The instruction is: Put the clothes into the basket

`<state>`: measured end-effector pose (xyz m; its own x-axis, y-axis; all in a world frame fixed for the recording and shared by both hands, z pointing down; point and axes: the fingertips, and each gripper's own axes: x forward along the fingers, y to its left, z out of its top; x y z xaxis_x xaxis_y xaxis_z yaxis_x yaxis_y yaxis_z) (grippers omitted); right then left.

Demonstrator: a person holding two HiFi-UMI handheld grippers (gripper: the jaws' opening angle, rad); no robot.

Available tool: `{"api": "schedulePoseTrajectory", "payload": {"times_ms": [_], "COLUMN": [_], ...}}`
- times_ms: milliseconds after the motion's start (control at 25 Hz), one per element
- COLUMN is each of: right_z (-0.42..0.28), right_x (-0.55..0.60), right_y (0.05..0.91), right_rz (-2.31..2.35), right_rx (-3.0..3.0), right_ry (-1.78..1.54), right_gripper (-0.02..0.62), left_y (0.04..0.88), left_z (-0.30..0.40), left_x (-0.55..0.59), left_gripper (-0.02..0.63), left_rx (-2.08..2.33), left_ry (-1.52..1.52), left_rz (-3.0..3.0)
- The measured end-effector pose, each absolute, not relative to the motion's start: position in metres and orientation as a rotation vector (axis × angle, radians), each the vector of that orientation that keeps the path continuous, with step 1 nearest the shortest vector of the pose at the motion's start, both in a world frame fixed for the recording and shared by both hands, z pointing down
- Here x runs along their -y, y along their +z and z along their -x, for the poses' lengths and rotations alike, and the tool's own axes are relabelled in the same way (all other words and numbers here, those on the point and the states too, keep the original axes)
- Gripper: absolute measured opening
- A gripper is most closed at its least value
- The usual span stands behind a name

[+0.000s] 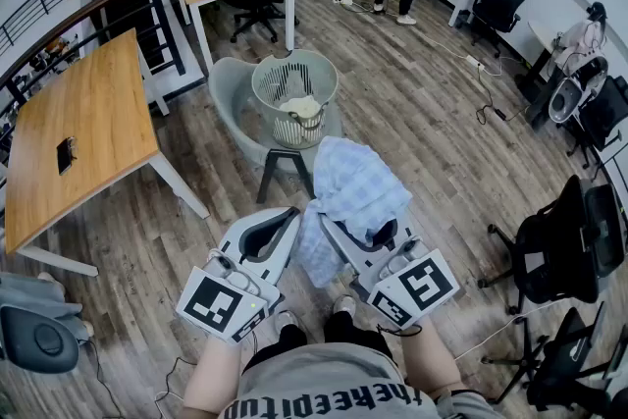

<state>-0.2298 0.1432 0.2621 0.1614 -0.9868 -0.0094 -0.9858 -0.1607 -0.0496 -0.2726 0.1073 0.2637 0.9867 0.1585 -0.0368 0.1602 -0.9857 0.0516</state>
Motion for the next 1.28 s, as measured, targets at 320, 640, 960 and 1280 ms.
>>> {"api": "schedulePoseTrajectory", "payload": {"times_ms": [320, 640, 960, 1280], "right_z": [0.244, 0.254, 0.236, 0.188], "right_x": [-0.131, -0.117, -0.108, -0.103], "right_y": [0.265, 0.268, 0.275, 0.279], "right_rz": [2.382, 2.425, 2.413, 2.408], "right_rx": [-1.99, -1.96, -1.909, -1.963], "right_ry": [-0.044, -0.049, -0.121, -0.124], "right_gripper": [0.221, 0.221, 0.218, 0.215], "left_y": [0.266, 0.266, 0.272, 0.28], "left_z": [0.283, 0.29, 0.275, 0.234], "left_x": [-0.096, -0.081, -0.07, -0.056], "left_gripper": [0.017, 0.017, 0.017, 0.017], "left_rx": [-0.282, -0.332, -0.353, -0.262], "left_ry": [-0.05, -0.067, -0.06, -0.041], "left_rz": [-3.069, -3.055, -3.039, -3.029]}}
